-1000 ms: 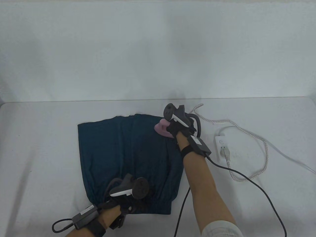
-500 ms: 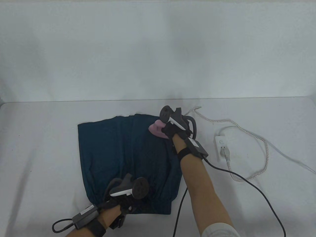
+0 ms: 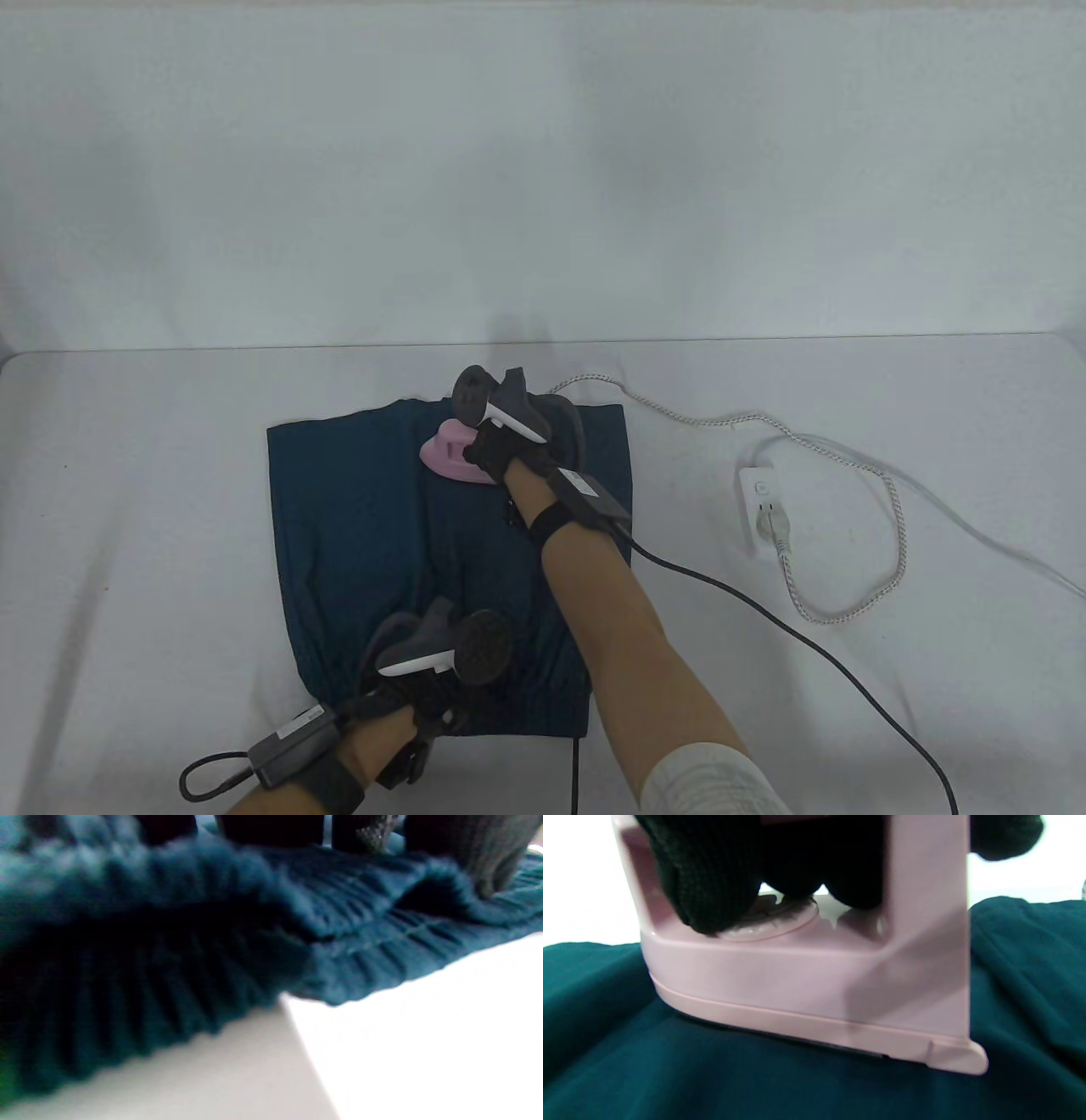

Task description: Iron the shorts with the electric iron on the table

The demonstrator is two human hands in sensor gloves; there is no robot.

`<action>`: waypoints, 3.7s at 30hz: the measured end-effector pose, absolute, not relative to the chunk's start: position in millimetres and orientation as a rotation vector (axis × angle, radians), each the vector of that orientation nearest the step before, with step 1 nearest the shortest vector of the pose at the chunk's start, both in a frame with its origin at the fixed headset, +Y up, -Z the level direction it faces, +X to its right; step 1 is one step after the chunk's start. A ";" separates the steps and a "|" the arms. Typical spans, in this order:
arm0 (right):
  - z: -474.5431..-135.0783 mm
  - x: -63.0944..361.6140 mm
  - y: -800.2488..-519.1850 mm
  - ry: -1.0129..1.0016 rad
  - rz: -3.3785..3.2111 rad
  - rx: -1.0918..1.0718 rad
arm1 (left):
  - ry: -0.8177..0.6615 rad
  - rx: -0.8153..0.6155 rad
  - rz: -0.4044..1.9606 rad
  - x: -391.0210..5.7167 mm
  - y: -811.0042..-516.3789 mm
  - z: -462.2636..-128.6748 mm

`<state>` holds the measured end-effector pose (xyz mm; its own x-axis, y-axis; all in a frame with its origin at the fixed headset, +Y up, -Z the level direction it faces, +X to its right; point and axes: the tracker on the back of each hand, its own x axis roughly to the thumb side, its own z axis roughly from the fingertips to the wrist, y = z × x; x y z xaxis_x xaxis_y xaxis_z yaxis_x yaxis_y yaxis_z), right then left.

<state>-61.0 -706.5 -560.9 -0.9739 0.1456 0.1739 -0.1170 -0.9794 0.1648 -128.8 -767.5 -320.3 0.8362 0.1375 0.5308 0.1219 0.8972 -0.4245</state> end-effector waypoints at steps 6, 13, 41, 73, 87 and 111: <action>-558.8 -53.1 -707.3 0.221 3.000 0.263 | -0.585 -0.467 0.006 -128.5 -767.7 -320.3; -554.3 -25.3 -707.1 0.234 3.037 0.238 | -0.585 -0.469 0.003 -128.2 -767.8 -320.4; -542.1 41.8 -706.2 0.232 3.051 0.081 | -0.589 -0.467 0.003 -128.0 -768.2 -320.8; -519.3 -6.1 -707.4 0.219 3.038 0.238 | -0.589 -0.464 -0.005 -127.4 -768.4 -320.3; -514.3 77.0 -705.9 0.262 3.036 0.018 | -0.588 -0.464 -0.006 -127.0 -768.2 -320.5; -504.0 -48.1 -704.4 0.235 2.965 0.292 | -0.589 -0.464 -0.014 -126.6 -767.9 -319.9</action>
<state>-48.1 -704.4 -504.0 -0.9693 0.1665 0.1807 -0.1360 -0.9760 0.1700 -126.6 -767.9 -319.9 0.8346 0.1178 0.5381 0.1428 0.8972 -0.4179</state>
